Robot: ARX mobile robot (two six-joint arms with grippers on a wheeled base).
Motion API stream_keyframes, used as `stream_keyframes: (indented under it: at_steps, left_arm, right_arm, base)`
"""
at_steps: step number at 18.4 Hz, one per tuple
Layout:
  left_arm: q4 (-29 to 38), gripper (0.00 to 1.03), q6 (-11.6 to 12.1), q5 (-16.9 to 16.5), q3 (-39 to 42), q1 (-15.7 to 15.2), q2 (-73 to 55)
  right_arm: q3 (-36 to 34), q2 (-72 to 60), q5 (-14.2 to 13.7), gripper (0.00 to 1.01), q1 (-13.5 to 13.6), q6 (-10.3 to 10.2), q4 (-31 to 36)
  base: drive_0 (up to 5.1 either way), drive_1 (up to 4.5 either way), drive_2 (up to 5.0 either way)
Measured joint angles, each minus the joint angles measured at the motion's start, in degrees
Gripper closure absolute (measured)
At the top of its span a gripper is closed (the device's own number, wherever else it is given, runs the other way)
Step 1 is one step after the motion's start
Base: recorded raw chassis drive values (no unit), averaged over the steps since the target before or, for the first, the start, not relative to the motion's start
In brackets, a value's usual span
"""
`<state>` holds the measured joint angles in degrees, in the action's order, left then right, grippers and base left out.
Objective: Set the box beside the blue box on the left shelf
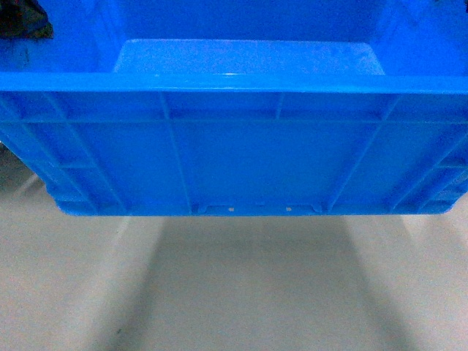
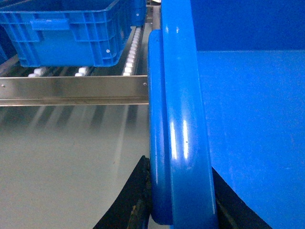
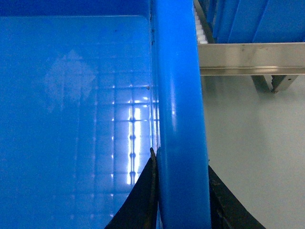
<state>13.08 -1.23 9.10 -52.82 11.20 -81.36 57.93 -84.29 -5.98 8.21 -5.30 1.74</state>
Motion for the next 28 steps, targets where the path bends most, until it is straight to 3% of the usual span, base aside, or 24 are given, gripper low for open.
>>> stream_keyframes:
  at_steps: [28]
  left_arm:
    - [0.22,0.83,-0.02,0.07,0.00,0.07,0.00]
  right_arm:
    - [0.00,0.02,-0.02,0.85,0.00,0.00,0.42]
  base:
    - [0.0,4.12,-4.1]
